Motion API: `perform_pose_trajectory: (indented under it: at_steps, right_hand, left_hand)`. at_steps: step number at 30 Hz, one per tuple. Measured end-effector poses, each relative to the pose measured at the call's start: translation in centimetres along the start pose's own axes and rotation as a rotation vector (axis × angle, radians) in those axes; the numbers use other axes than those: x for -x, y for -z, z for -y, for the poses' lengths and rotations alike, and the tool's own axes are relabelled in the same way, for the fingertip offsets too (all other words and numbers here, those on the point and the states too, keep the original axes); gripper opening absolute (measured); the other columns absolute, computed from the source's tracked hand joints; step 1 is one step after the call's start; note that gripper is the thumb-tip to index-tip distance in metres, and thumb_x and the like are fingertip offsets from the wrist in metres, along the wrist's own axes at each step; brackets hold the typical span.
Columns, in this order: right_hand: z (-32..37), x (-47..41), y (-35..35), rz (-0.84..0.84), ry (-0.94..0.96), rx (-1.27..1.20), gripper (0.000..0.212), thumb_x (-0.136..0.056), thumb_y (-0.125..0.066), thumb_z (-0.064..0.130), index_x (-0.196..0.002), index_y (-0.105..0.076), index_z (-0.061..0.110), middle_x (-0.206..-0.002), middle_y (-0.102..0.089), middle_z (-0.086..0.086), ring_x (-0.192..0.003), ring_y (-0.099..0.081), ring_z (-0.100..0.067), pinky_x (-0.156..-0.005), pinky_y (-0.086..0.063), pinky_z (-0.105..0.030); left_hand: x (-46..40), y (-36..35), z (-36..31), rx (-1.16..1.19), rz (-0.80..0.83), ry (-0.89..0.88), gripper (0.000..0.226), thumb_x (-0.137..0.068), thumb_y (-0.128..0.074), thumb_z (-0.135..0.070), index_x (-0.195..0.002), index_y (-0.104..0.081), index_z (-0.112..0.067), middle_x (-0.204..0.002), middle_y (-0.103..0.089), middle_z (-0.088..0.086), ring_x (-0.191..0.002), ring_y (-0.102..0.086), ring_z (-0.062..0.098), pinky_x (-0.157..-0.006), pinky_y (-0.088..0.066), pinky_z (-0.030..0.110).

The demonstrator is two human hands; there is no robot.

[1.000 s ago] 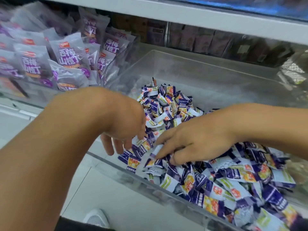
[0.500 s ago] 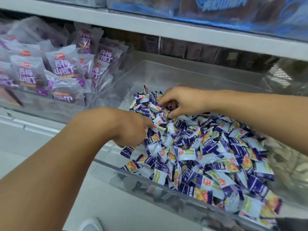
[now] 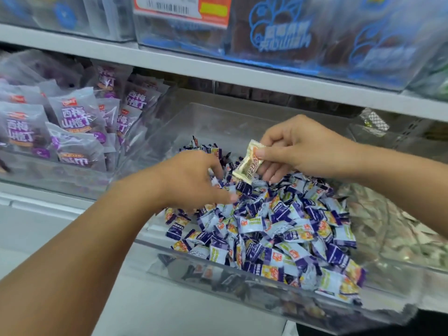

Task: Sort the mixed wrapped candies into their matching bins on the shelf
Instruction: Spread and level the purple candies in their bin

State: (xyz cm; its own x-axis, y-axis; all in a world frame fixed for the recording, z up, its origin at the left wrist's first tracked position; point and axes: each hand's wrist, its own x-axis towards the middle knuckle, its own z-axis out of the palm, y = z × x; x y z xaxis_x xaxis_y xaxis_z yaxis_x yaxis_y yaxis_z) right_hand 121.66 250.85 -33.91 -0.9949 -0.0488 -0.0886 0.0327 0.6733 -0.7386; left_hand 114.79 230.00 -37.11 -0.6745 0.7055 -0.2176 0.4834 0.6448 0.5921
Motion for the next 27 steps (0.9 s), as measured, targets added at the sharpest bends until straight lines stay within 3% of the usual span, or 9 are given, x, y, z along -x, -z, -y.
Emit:
perform_pose_trajectory:
  at_steps: [3,5,10,13,16,19,22,24,27]
  right_hand:
    - [0.8,3.8,0.1,-0.088,-0.126,-0.377,0.022,-0.091,-0.065,0.016,-0.091,-0.069,-0.005,-0.083,-0.074,-0.021,-0.067,-0.073,-0.021,-0.056,-0.058,-0.022]
    - [1.5,6.2,0.3,-0.142,-0.139,-0.530,0.021,-0.084,-0.067,0.018,-0.088,-0.071,-0.002,-0.083,-0.074,-0.022,-0.061,-0.071,-0.018,-0.051,-0.056,-0.019]
    - [0.4,12.3,1.6,-0.294,-0.095,-0.382,0.022,-0.077,-0.072,0.020,-0.072,-0.069,-0.001,-0.069,-0.069,-0.018,-0.047,-0.061,-0.016,-0.038,-0.045,-0.020]
    - [-1.5,15.6,2.0,-0.378,-0.140,-0.394,0.019,-0.083,-0.071,0.011,-0.076,-0.068,-0.005,-0.063,-0.064,-0.016,-0.041,-0.050,-0.015,-0.033,-0.034,-0.018]
    - [-4.5,18.6,3.7,-0.446,-0.271,-0.406,0.023,-0.095,-0.060,0.012,-0.074,-0.062,0.003,-0.065,-0.060,-0.018,-0.039,-0.042,-0.015,-0.034,-0.026,-0.015]
    - [-8.1,20.9,5.3,-0.598,-0.397,-0.508,0.026,-0.098,-0.052,0.012,-0.072,-0.050,0.006,-0.064,-0.051,-0.018,-0.039,-0.034,-0.014,-0.034,-0.020,-0.014]
    - [-10.7,21.8,6.2,-0.711,-0.431,-0.570,0.027,-0.099,-0.049,0.013,-0.073,-0.047,0.008,-0.063,-0.048,-0.014,-0.042,-0.029,-0.015,-0.035,-0.016,-0.014]
    - [-11.8,21.9,6.6,-0.758,-0.483,-0.476,0.028,-0.099,-0.052,0.016,-0.073,-0.049,0.008,-0.060,-0.050,-0.010,-0.043,-0.030,-0.015,-0.036,-0.017,-0.016]
    - [-12.7,21.7,6.8,-0.797,-0.627,-0.133,0.026,-0.097,-0.062,0.022,-0.078,-0.062,0.005,-0.055,-0.059,-0.003,-0.042,-0.041,-0.015,-0.041,-0.030,-0.022]
  left_hand:
    - [0.6,-0.9,-2.5,0.535,0.051,-0.108,0.037,-0.075,-0.078,-0.039,-0.100,-0.070,-0.013,-0.078,-0.070,-0.001,-0.069,-0.072,0.017,-0.056,-0.057,0.027]
    - [0.9,-1.8,-4.0,0.695,0.063,-0.178,0.022,-0.085,-0.072,-0.025,-0.100,-0.072,-0.010,-0.074,-0.069,0.001,-0.067,-0.070,0.015,-0.053,-0.055,0.022]
    - [1.1,-4.0,-7.7,0.896,0.022,-0.279,0.022,-0.096,-0.056,-0.023,-0.090,-0.071,-0.009,-0.070,-0.066,0.007,-0.059,-0.066,0.015,-0.047,-0.052,0.021]
    - [0.9,-5.9,-9.9,0.805,-0.040,-0.346,0.027,-0.100,-0.051,-0.023,-0.085,-0.073,-0.014,-0.072,-0.067,0.005,-0.063,-0.066,0.017,-0.049,-0.056,0.027]
    - [0.3,-7.6,-10.9,0.490,-0.122,-0.421,0.023,-0.095,-0.055,-0.037,-0.087,-0.072,-0.024,-0.079,-0.070,-0.003,-0.073,-0.068,0.023,-0.064,-0.060,0.042]
    - [-0.5,-8.2,-11.5,0.339,-0.166,-0.448,0.014,-0.091,-0.061,-0.040,-0.088,-0.070,-0.030,-0.079,-0.068,-0.017,-0.072,-0.063,0.005,-0.072,-0.054,0.033]
    - [-1.4,-8.6,-11.7,0.288,-0.168,-0.434,0.010,-0.090,-0.063,-0.040,-0.090,-0.069,-0.032,-0.084,-0.069,-0.018,-0.078,-0.064,0.002,-0.076,-0.054,0.031]
    - [-1.8,-8.8,-11.7,0.265,-0.154,-0.436,0.008,-0.090,-0.064,-0.039,-0.092,-0.069,-0.033,-0.088,-0.069,-0.016,-0.080,-0.064,0.004,-0.078,-0.056,0.033]
    - [-2.0,-8.8,-11.7,0.259,-0.137,-0.421,0.007,-0.091,-0.064,-0.036,-0.096,-0.069,-0.034,-0.090,-0.069,-0.015,-0.081,-0.064,0.005,-0.070,-0.056,0.029]
